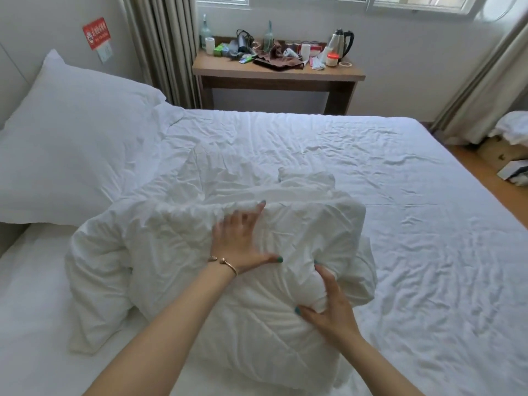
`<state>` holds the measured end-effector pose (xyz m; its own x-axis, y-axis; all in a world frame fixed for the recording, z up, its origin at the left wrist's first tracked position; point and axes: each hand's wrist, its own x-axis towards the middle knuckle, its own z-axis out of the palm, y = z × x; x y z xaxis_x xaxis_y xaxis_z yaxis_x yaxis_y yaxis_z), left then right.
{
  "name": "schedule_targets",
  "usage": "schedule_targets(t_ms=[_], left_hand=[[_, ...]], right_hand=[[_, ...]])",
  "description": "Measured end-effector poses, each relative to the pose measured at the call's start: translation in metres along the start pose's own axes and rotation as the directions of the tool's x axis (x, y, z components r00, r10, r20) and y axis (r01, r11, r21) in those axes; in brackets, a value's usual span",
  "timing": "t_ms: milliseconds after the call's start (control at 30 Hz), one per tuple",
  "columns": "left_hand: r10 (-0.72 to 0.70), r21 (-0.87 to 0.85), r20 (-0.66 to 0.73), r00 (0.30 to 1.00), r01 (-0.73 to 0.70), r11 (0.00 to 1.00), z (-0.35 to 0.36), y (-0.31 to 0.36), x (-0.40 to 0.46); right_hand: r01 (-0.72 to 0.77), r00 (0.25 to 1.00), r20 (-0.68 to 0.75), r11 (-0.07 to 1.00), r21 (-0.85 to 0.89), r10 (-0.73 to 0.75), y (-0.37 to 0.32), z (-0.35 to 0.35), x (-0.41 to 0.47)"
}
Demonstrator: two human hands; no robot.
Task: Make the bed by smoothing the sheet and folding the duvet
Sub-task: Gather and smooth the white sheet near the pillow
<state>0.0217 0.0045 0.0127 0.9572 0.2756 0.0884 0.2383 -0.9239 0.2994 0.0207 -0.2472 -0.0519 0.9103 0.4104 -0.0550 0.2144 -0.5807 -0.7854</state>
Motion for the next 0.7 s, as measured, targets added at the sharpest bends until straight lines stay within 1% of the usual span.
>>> schedule_targets(t_ms=[33, 67, 100, 167, 200, 233, 267, 333, 367, 400, 467, 533, 600, 633, 667, 700], left_hand=[[0.020, -0.014, -0.033, 0.999, -0.020, 1.000, -0.007, 0.010, 0.012], [0.040, -0.019, -0.006, 0.999, -0.040, 0.999, -0.010, 0.021, 0.022], [0.057, -0.018, 0.061, 0.997, -0.056, 0.998, -0.012, 0.032, 0.029], [0.054, -0.008, 0.202, 0.978, -0.054, 0.999, -0.006, 0.047, 0.033], [0.045, -0.012, 0.227, 0.973, -0.044, 0.999, 0.000, 0.050, 0.031], [0.039, -0.032, 0.221, 0.975, -0.032, 0.999, 0.007, 0.052, 0.026], [0.037, -0.068, 0.202, 0.979, -0.024, 0.997, 0.012, 0.053, 0.020], [0.044, -0.169, 0.177, 0.983, -0.013, 0.986, 0.017, 0.053, 0.005], [0.046, -0.229, 0.174, 0.984, -0.005, 0.973, 0.016, 0.051, -0.003], [0.047, -0.292, 0.175, 0.983, 0.006, 0.956, 0.014, 0.049, -0.013], [0.038, -0.421, 0.189, 0.981, 0.046, 0.906, 0.012, 0.041, -0.039], [0.013, -0.521, 0.198, 0.980, 0.094, 0.848, 0.014, 0.031, -0.073], [-0.009, -0.540, 0.208, 0.978, 0.122, 0.833, 0.016, 0.024, -0.112], [-0.015, -0.529, 0.210, 0.978, 0.127, 0.839, 0.016, 0.022, -0.131], [-0.016, -0.515, 0.205, 0.979, 0.122, 0.849, 0.015, 0.021, -0.146], [-0.010, -0.502, 0.190, 0.982, 0.106, 0.858, 0.012, 0.020, -0.159]], right_hand=[[0.003, 1.000, 0.009, 1.000, -0.009, -0.002, -0.002, -0.002, -0.004], [-0.005, 1.000, 0.024, 0.999, -0.032, 0.006, -0.003, -0.005, -0.006], [-0.019, 0.999, 0.044, 0.997, -0.071, 0.022, -0.006, -0.009, -0.006], [-0.055, 0.994, 0.076, 0.970, -0.236, 0.075, -0.014, -0.021, -0.006], [-0.059, 0.996, 0.042, 0.942, -0.330, 0.077, -0.019, -0.028, -0.005], [-0.051, 0.999, -0.029, 0.916, -0.397, 0.043, -0.022, -0.036, -0.003], [-0.046, 0.992, -0.122, 0.906, -0.420, -0.006, -0.026, -0.046, 0.001], [-0.056, 0.956, -0.288, 0.930, -0.364, -0.055, -0.035, -0.068, 0.014], [-0.069, 0.951, -0.308, 0.947, -0.313, -0.033, -0.042, -0.080, 0.022], [-0.075, 0.961, -0.277, 0.960, -0.270, -0.003, -0.048, -0.091, 0.030], [-0.061, 0.993, -0.116, 0.964, -0.258, 0.031, -0.060, -0.107, 0.042], [-0.032, 0.998, 0.037, 0.960, -0.277, 0.044, -0.066, -0.115, 0.044], [-0.010, 0.987, 0.150, 0.963, -0.269, 0.052, -0.059, -0.109, 0.037], [0.002, 0.980, 0.193, 0.973, -0.232, 0.044, -0.055, -0.103, 0.031], [0.007, 0.975, 0.221, 0.988, -0.152, 0.027, -0.051, -0.096, 0.025], [-0.001, 0.974, 0.225, 0.999, -0.035, 0.009, -0.051, -0.088, 0.018]])
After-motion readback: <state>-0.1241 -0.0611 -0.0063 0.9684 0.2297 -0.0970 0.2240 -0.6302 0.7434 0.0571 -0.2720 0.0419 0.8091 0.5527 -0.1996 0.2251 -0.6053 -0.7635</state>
